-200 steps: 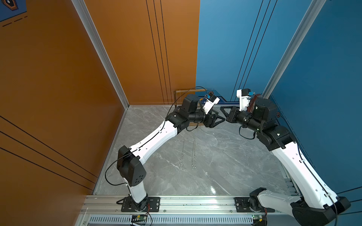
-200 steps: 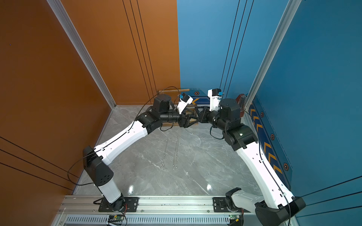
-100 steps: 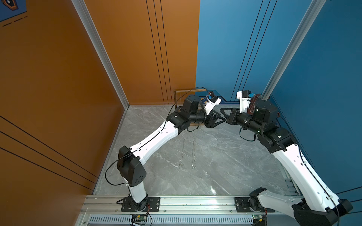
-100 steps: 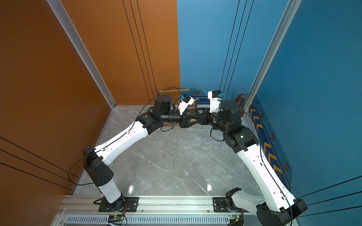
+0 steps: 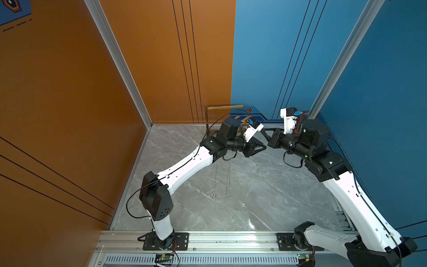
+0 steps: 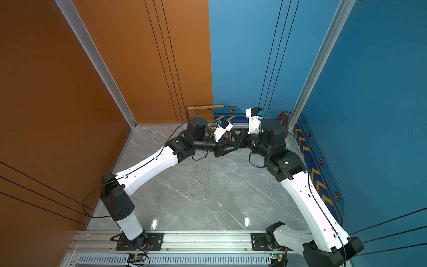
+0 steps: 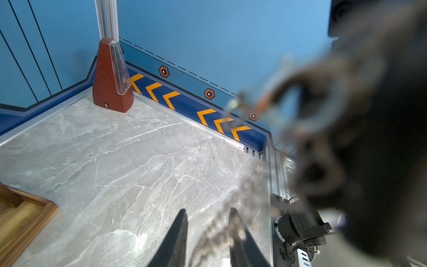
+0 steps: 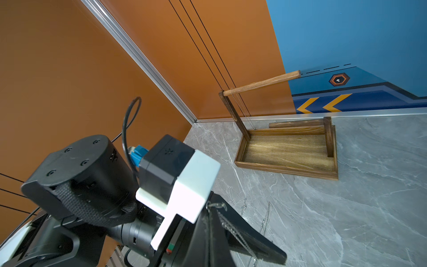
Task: Take the necklace off the jewelry display stand
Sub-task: Place the necklace at the center of the board.
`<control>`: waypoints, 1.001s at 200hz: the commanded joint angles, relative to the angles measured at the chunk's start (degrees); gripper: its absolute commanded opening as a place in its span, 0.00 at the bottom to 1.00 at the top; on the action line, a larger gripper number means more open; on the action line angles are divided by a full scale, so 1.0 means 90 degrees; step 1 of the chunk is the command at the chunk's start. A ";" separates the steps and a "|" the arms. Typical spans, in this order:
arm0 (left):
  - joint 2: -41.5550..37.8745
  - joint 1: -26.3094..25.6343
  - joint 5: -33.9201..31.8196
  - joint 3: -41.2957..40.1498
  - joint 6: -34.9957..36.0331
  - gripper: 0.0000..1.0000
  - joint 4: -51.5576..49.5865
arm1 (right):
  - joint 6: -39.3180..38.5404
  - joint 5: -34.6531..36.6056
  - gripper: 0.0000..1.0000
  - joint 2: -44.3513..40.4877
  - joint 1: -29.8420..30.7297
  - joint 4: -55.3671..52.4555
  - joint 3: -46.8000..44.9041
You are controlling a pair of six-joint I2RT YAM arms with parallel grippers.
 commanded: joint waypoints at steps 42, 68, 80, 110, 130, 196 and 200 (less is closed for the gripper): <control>0.0090 -0.0090 -0.0057 -0.0379 0.0035 0.27 -0.0101 | -0.0087 0.0001 0.00 -0.0272 0.0036 0.0193 -0.0032; 0.0091 -0.0086 -0.0093 -0.0488 0.0036 0.28 -0.0093 | -0.0101 0.0052 0.00 -0.0359 0.0025 0.0177 -0.0046; 0.0100 -0.0087 -0.0095 -0.0516 0.0030 0.32 -0.0098 | -0.0111 0.0069 0.00 -0.0380 0.0018 0.0167 -0.0046; 0.0075 -0.0071 -0.0026 -0.0724 -0.0151 0.32 0.0316 | -0.0112 0.0053 0.00 -0.0391 0.0019 0.0148 -0.0018; 0.0023 -0.0020 0.0054 -0.0974 -0.0383 0.31 0.0738 | -0.0112 0.0052 0.00 -0.0380 0.0004 0.0127 -0.0007; -0.0143 0.0115 -0.0040 -0.1413 -0.0456 0.29 0.0937 | -0.0198 0.0431 0.00 -0.0518 -0.0200 -0.0172 -0.0279; -0.0161 0.0122 -0.0052 -0.1456 -0.0448 0.30 0.0932 | -0.0201 0.0480 0.00 -0.0526 -0.0232 -0.0214 -0.0307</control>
